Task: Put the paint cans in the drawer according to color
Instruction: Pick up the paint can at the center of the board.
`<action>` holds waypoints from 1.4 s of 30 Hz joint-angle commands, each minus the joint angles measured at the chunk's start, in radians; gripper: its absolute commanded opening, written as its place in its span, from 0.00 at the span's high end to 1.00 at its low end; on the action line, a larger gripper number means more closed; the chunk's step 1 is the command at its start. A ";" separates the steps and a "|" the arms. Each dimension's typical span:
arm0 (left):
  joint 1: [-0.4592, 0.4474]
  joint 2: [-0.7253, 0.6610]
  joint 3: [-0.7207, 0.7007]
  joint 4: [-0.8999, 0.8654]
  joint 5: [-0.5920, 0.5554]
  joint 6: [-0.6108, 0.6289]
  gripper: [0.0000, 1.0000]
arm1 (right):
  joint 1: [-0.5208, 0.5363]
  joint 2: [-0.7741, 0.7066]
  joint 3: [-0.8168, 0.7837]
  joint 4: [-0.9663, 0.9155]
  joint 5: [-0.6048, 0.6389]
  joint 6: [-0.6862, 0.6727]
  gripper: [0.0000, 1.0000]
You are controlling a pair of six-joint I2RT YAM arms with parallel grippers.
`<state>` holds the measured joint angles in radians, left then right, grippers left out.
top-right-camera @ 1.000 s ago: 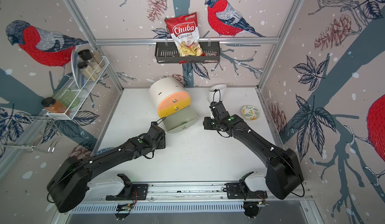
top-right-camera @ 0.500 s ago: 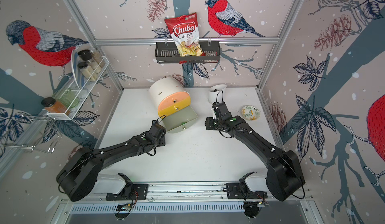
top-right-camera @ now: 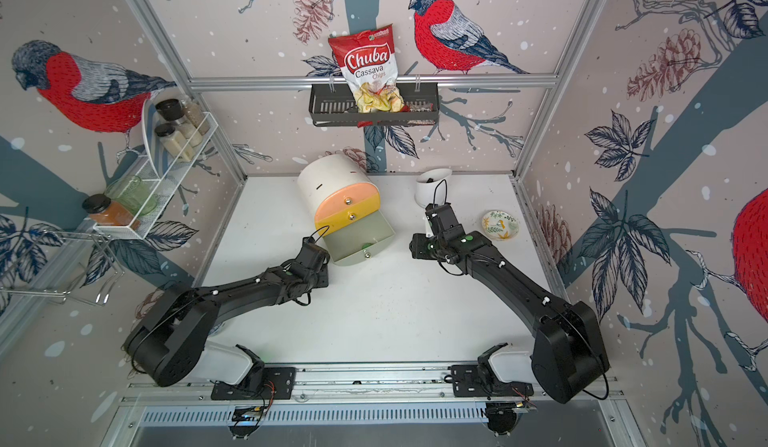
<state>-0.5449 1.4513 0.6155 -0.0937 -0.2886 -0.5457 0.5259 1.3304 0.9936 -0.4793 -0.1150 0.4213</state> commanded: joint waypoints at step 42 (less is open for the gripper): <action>0.000 -0.147 0.302 -0.355 -0.038 0.048 0.80 | -0.035 -0.015 -0.001 -0.015 -0.035 -0.027 0.48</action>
<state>-0.5304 1.3224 0.8684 -0.3664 -0.3008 -0.5156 0.4911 1.3193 0.9939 -0.4858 -0.1379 0.4137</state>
